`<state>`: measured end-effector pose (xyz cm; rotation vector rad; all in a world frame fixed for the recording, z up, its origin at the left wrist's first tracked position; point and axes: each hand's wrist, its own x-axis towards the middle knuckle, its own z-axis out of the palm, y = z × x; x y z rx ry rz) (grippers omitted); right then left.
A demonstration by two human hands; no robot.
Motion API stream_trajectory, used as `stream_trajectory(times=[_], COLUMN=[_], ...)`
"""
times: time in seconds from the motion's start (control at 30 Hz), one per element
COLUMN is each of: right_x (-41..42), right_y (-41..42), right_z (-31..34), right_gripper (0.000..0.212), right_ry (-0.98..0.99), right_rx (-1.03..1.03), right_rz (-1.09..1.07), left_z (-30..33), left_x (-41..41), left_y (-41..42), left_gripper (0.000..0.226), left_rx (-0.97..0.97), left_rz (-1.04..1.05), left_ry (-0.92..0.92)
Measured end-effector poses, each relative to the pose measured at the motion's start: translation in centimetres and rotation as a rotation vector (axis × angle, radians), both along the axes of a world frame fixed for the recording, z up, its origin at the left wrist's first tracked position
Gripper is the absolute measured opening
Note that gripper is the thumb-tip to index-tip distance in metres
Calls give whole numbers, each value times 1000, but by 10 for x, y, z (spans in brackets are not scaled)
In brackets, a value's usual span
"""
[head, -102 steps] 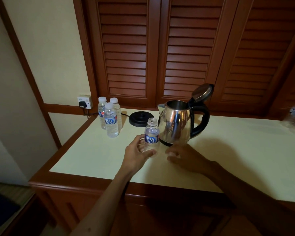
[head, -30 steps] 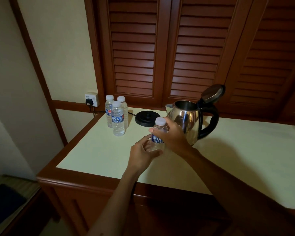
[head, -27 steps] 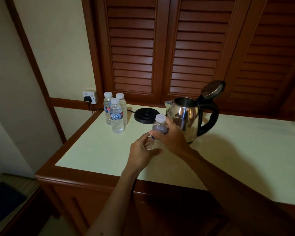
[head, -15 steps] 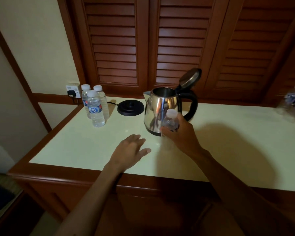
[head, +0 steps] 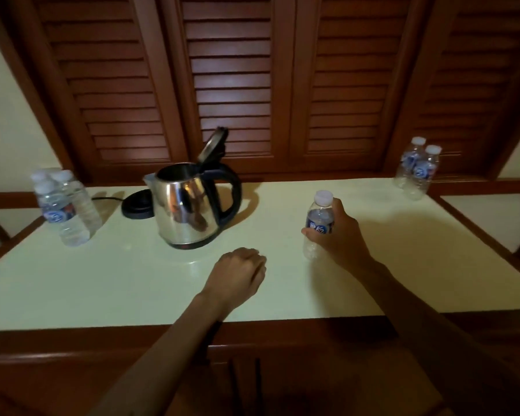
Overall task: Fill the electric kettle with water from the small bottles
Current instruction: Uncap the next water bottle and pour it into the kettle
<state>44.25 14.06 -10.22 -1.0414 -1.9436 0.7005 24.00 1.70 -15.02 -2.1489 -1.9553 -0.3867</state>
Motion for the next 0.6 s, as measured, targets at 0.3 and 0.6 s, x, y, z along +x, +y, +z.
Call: stream_trajectory(times=[0.3, 0.6], right_x=[154, 222], right_y=[97, 190], right_z=[-8, -28], right_gripper=[73, 67], right_ry=[41, 32], right_rx=[-31, -108], right_rz=[-168, -346], left_z=[-5, -3], left_x=[105, 145], left_y=[122, 157], left_gripper=[37, 58], left_rx=[10, -137], left_rz=[4, 246], left_ry=[-205, -223])
